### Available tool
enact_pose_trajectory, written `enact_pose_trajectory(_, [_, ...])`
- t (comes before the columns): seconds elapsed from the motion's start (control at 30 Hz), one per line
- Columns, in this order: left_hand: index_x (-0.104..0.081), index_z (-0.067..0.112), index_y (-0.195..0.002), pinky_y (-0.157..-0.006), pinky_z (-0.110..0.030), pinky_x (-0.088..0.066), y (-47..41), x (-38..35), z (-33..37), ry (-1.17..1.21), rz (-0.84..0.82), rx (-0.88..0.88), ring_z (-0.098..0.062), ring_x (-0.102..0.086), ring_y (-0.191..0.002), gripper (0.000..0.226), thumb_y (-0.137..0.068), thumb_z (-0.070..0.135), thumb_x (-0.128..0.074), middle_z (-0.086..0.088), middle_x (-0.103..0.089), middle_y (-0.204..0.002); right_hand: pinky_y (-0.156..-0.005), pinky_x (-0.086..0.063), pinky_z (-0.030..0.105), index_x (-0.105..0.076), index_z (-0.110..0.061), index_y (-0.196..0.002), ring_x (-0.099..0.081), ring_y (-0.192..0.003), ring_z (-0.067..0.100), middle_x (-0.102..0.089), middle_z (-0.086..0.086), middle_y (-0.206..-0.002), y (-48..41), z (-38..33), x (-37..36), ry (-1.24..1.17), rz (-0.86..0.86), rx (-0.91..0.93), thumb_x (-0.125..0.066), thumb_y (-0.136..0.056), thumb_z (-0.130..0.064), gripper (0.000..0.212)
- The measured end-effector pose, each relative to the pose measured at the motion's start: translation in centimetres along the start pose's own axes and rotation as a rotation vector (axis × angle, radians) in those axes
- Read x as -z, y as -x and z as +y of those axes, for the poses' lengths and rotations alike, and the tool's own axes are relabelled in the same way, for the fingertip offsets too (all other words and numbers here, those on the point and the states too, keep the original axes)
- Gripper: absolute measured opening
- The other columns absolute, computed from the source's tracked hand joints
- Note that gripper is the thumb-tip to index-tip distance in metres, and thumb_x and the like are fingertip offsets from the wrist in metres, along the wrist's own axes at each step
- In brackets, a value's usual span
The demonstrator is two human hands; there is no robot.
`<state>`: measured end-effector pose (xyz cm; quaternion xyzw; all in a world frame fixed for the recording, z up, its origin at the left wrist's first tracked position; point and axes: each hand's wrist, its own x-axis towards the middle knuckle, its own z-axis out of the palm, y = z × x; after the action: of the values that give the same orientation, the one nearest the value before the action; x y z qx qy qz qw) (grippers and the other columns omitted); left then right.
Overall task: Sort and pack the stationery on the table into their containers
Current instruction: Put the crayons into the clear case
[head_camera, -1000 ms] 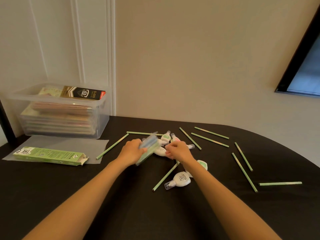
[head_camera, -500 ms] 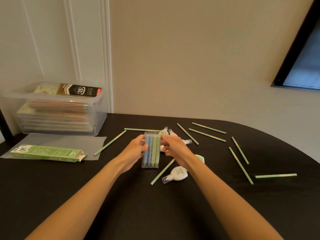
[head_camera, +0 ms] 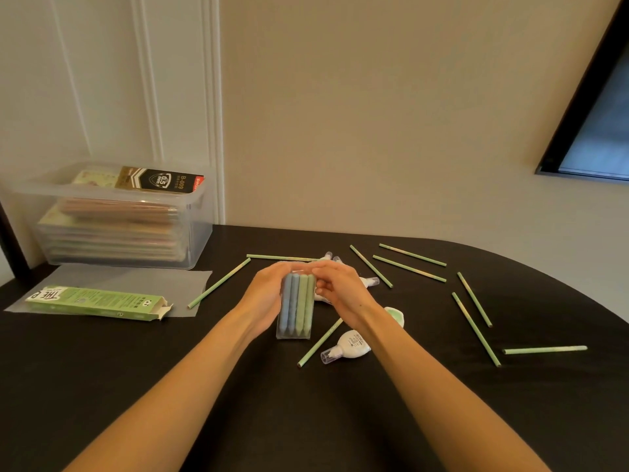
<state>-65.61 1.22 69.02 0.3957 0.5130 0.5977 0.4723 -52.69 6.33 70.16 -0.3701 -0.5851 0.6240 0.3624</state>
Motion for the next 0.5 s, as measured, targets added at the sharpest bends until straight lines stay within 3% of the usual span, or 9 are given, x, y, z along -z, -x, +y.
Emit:
enact_pose_trajectory(0.07, [-0.057, 0.005, -0.108, -0.098, -0.037, -0.041, -0.3, -0.3, 0.2, -0.039, 0.025, 0.013, -0.021, -0.056, -0.098, 0.023, -0.098, 0.011, -0.038, -0.009, -0.058, -0.102, -0.071, -0.048, 0.02, -0.065, 0.0, -0.105, -0.054, -0.069, 0.005, -0.061, 0.0, -0.078, -0.1, -0.4, -0.1, 0.052, 0.019, 0.038, -0.048, -0.092, -0.002, 0.021])
enact_pose_trajectory(0.17, [-0.049, -0.007, -0.122, -0.105, -0.04, -0.033, -0.4, -0.4, 0.2, -0.141, 0.048, 0.066, -0.023, -0.051, -0.096, 0.032, -0.099, 0.01, -0.035, -0.016, -0.053, -0.104, -0.082, -0.05, 0.025, -0.065, -0.003, -0.106, -0.059, -0.088, 0.013, -0.064, 0.006, -0.095, -0.1, -0.4, -0.3, 0.12, 0.051, 0.094, -0.052, -0.092, -0.004, 0.019])
enact_pose_trajectory(0.27, [-0.056, -0.002, -0.104, -0.11, -0.04, -0.029, -0.1, -0.3, 0.3, -0.204, -0.013, 0.049, -0.02, -0.05, -0.094, 0.023, -0.098, 0.004, -0.035, -0.012, -0.053, -0.092, -0.082, -0.049, 0.025, -0.067, -0.007, -0.103, -0.059, -0.093, 0.014, -0.066, 0.004, -0.098, -0.1, 0.1, -0.4, 0.131, 0.086, 0.146, -0.055, -0.09, -0.004, 0.018])
enact_pose_trajectory(0.3, [-0.057, -0.002, -0.108, -0.11, -0.043, -0.029, 0.1, 0.0, 0.3, -0.21, 0.006, 0.051, -0.021, -0.051, -0.101, 0.023, -0.098, 0.006, -0.038, -0.011, -0.053, -0.091, -0.08, -0.048, 0.024, -0.068, -0.008, -0.102, -0.06, -0.092, 0.013, -0.066, 0.003, -0.096, 0.1, 0.2, -0.3, 0.132, 0.09, 0.16, -0.056, -0.089, -0.004, 0.018])
enact_pose_trajectory(0.37, [-0.062, 0.009, -0.108, -0.108, -0.047, -0.035, 0.3, 0.7, -0.2, -0.16, 0.04, 0.009, -0.025, -0.053, -0.113, 0.022, -0.097, 0.016, -0.044, -0.013, -0.059, -0.105, -0.079, -0.049, 0.024, -0.069, -0.007, -0.1, -0.06, -0.091, 0.014, -0.067, 0.005, -0.096, 0.3, 0.2, -0.2, 0.128, 0.08, 0.183, -0.056, -0.088, -0.001, 0.019])
enact_pose_trajectory(0.5, [-0.065, 0.023, -0.091, -0.102, -0.042, -0.041, 1.0, 0.8, 0.0, -0.192, 0.045, -0.074, -0.017, -0.057, -0.105, 0.021, -0.097, 0.016, -0.046, -0.003, -0.063, -0.101, -0.078, -0.049, 0.026, -0.07, -0.003, -0.099, -0.056, -0.08, 0.012, -0.066, 0.007, -0.093, 0.6, 0.1, -0.1, 0.121, 0.076, 0.21, -0.052, -0.089, -0.004, 0.02])
